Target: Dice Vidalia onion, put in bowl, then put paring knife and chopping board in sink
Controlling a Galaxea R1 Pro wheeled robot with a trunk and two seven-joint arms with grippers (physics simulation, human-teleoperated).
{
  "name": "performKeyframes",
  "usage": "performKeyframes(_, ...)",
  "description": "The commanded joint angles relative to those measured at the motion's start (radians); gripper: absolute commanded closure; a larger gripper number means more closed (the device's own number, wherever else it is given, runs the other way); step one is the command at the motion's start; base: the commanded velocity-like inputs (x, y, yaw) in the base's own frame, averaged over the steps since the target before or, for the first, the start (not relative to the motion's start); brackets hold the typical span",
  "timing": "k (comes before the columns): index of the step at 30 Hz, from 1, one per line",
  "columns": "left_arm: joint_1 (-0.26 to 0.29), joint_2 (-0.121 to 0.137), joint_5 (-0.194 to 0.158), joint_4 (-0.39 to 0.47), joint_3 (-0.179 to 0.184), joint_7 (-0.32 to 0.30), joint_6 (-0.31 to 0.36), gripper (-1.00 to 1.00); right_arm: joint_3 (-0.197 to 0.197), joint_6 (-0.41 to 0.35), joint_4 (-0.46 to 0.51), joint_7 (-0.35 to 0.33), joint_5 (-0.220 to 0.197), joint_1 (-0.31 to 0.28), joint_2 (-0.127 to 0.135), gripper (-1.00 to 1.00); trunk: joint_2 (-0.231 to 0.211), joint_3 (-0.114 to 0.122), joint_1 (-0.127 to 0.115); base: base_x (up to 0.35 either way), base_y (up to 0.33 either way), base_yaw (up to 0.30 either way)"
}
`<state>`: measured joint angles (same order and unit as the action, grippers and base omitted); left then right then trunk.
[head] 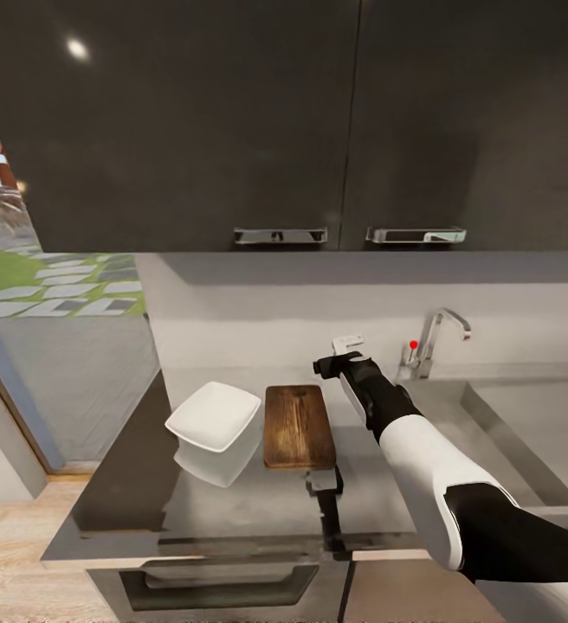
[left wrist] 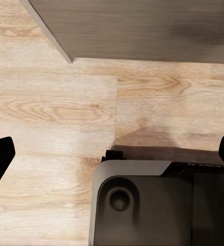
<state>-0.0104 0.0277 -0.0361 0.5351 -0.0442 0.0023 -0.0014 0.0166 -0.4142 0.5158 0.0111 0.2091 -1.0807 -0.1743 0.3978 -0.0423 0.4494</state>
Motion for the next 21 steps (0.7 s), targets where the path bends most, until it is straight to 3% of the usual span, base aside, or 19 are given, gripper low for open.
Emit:
performKeyframes(1,0.000,0.000,-0.004,0.002,0.000,0.000,0.000,-1.00,0.002,-0.006,0.001,0.001,0.005,-0.001,0.000,-1.00,0.002,-0.004,0.001,0.000,0.000,0.000)
performKeyframes(21,0.000,0.000,-0.004,0.002,0.000,-0.001,0.000,-1.00,0.002,-0.006,0.001,0.001,0.004,-0.001,0.000,-1.00,0.002,-0.035,0.001,0.000,0.000,0.000)
